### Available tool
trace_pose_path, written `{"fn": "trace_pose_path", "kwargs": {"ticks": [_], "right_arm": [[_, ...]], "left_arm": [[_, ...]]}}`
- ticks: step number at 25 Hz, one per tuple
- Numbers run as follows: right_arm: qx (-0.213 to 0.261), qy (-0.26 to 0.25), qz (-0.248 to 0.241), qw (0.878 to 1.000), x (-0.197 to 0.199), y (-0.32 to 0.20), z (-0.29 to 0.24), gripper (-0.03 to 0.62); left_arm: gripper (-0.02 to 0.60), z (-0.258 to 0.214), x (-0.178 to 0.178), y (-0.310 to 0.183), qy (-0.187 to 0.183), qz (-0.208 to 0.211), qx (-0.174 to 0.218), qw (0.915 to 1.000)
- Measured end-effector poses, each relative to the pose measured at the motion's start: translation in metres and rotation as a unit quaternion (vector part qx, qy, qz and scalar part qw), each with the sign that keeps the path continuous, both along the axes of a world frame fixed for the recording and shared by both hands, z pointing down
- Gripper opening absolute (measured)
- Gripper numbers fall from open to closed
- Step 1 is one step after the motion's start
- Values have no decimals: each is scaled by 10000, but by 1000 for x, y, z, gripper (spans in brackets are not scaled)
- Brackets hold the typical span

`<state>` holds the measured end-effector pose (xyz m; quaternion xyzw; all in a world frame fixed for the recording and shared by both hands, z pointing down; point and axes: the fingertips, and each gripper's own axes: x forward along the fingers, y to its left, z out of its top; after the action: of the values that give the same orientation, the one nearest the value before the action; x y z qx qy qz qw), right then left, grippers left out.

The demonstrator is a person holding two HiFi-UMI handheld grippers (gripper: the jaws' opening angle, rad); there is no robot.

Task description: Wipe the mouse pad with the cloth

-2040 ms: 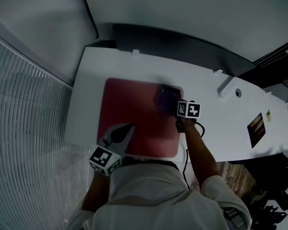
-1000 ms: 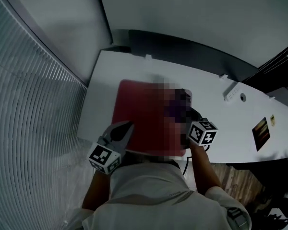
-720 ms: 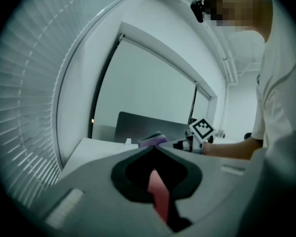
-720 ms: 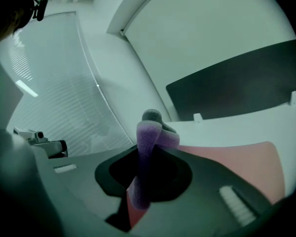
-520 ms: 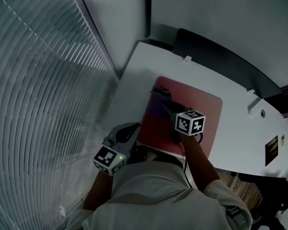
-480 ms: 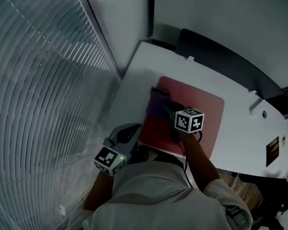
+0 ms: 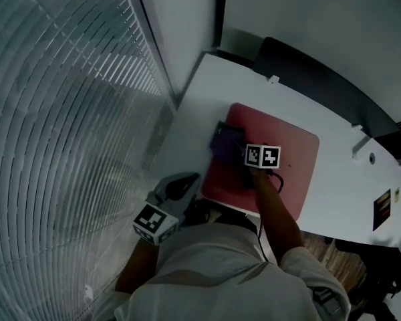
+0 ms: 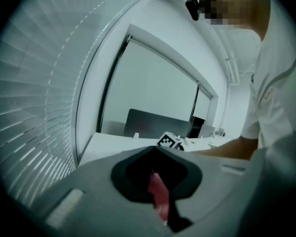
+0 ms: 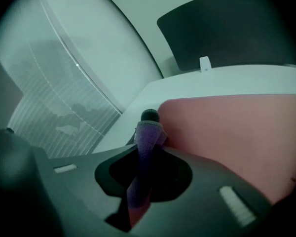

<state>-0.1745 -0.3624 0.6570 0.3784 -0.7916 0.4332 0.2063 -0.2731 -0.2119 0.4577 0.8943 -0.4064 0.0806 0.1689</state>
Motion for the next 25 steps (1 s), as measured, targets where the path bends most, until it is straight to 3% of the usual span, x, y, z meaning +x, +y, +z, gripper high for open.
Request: {"fn": "trace_pose_path", "kwargs": {"ticks": [9, 18, 25], "right_arm": [[-141, 207, 543, 9982, 96, 22, 20, 52], [-213, 378, 1107, 9929, 234, 53, 21, 52], [-239, 519, 1499, 9870, 339, 79, 21, 52]], "left_arm": [[0, 1, 70, -6, 59, 499, 61, 9987], [0, -2, 176, 4, 79, 940, 120, 9955], [0, -4, 245, 14, 130, 1016, 75, 9947]]}}
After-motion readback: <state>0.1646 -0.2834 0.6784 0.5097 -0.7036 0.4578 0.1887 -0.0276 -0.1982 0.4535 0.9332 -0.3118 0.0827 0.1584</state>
